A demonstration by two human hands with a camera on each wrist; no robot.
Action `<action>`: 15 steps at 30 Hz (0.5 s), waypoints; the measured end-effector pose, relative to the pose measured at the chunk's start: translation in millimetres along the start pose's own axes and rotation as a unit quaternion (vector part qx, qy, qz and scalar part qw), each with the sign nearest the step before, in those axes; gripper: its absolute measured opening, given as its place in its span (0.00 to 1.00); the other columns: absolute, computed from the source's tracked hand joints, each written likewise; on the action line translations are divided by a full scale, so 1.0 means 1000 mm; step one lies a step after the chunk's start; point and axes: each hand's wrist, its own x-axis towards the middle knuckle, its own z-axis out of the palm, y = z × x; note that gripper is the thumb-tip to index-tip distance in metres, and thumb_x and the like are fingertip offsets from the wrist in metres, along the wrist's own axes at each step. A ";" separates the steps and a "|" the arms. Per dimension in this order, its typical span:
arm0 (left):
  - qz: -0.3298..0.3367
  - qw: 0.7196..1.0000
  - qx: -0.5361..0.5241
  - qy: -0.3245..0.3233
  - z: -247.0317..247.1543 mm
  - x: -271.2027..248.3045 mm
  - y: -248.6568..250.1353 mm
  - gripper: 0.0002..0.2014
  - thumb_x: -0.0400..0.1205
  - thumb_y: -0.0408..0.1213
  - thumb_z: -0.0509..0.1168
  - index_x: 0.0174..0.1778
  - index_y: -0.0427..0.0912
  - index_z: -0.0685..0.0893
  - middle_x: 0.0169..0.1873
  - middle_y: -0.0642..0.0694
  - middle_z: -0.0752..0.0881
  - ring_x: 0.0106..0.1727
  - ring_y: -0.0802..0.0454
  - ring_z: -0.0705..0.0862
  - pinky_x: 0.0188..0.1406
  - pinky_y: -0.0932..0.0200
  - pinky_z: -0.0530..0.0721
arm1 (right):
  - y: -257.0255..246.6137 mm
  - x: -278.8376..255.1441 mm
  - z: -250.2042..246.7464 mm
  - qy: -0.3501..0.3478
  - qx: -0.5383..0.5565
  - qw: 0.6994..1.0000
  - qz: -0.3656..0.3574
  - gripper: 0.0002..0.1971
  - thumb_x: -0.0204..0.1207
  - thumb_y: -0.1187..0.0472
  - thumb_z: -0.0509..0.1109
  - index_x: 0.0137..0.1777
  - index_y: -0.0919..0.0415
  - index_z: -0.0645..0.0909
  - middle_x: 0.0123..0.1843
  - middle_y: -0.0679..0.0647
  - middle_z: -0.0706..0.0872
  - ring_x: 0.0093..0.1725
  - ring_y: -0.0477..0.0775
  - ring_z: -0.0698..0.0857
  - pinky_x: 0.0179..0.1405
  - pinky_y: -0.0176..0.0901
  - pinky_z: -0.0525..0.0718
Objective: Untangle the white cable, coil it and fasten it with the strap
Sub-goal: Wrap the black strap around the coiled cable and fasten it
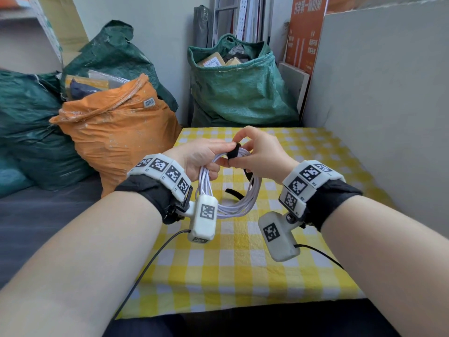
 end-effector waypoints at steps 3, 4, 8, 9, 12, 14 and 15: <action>0.019 1.000 0.018 0.000 -0.001 0.001 -0.002 0.11 0.85 0.40 0.59 0.58 0.38 0.79 0.36 0.43 0.73 0.14 0.61 0.61 0.14 0.68 0.62 | 0.001 0.000 -0.003 -0.036 0.042 0.998 0.043 0.21 0.66 0.61 0.81 0.53 0.58 0.72 0.44 0.59 0.89 0.31 0.51 0.84 0.33 0.45 0.87; 0.024 1.000 0.017 -0.004 -0.001 0.001 -0.003 0.09 0.85 0.40 0.59 0.55 0.38 0.78 0.37 0.42 0.73 0.14 0.61 0.61 0.13 0.68 0.63 | 0.001 0.000 -0.004 -0.042 0.063 0.996 0.056 0.22 0.66 0.63 0.80 0.51 0.57 0.70 0.46 0.61 0.89 0.31 0.51 0.84 0.34 0.45 0.87; 0.037 0.999 -0.017 -0.012 -0.001 -0.002 -0.005 0.08 0.86 0.38 0.58 0.50 0.39 0.79 0.34 0.43 0.77 0.13 0.62 0.62 0.13 0.69 0.61 | 0.005 0.001 -0.009 -0.071 0.186 0.974 0.104 0.23 0.68 0.65 0.80 0.54 0.57 0.68 0.46 0.62 0.86 0.36 0.56 0.86 0.41 0.47 0.89; 0.037 0.999 -0.019 -0.012 -0.001 -0.003 -0.006 0.08 0.86 0.38 0.57 0.48 0.39 0.80 0.34 0.43 0.78 0.13 0.62 0.62 0.13 0.69 0.61 | 0.006 0.000 -0.010 -0.084 0.218 0.966 0.114 0.21 0.70 0.62 0.79 0.54 0.58 0.69 0.45 0.61 0.86 0.38 0.58 0.86 0.44 0.49 0.89; 0.035 0.999 -0.015 -0.011 0.000 -0.005 -0.008 0.09 0.86 0.37 0.57 0.47 0.40 0.80 0.38 0.42 0.82 0.13 0.62 0.62 0.15 0.68 0.60 | 0.007 0.001 -0.012 -0.105 0.268 0.948 0.134 0.15 0.76 0.53 0.72 0.53 0.62 0.73 0.48 0.63 0.87 0.41 0.60 0.87 0.52 0.56 0.87; 0.034 0.999 -0.016 -0.011 0.001 -0.005 -0.009 0.09 0.86 0.37 0.57 0.45 0.40 0.80 0.38 0.41 0.82 0.13 0.61 0.62 0.16 0.68 0.60 | 0.006 0.002 -0.013 -0.098 0.282 0.941 0.156 0.12 0.81 0.54 0.66 0.53 0.63 0.76 0.52 0.66 0.86 0.39 0.64 0.88 0.50 0.58 0.88; 0.034 0.999 -0.016 -0.012 0.002 -0.005 -0.010 0.09 0.86 0.37 0.57 0.45 0.39 0.80 0.38 0.41 0.83 0.13 0.62 0.62 0.16 0.68 0.59 | 0.006 0.002 -0.013 -0.097 0.287 0.938 0.166 0.08 0.83 0.56 0.63 0.52 0.62 0.76 0.52 0.66 0.85 0.39 0.66 0.88 0.47 0.58 0.88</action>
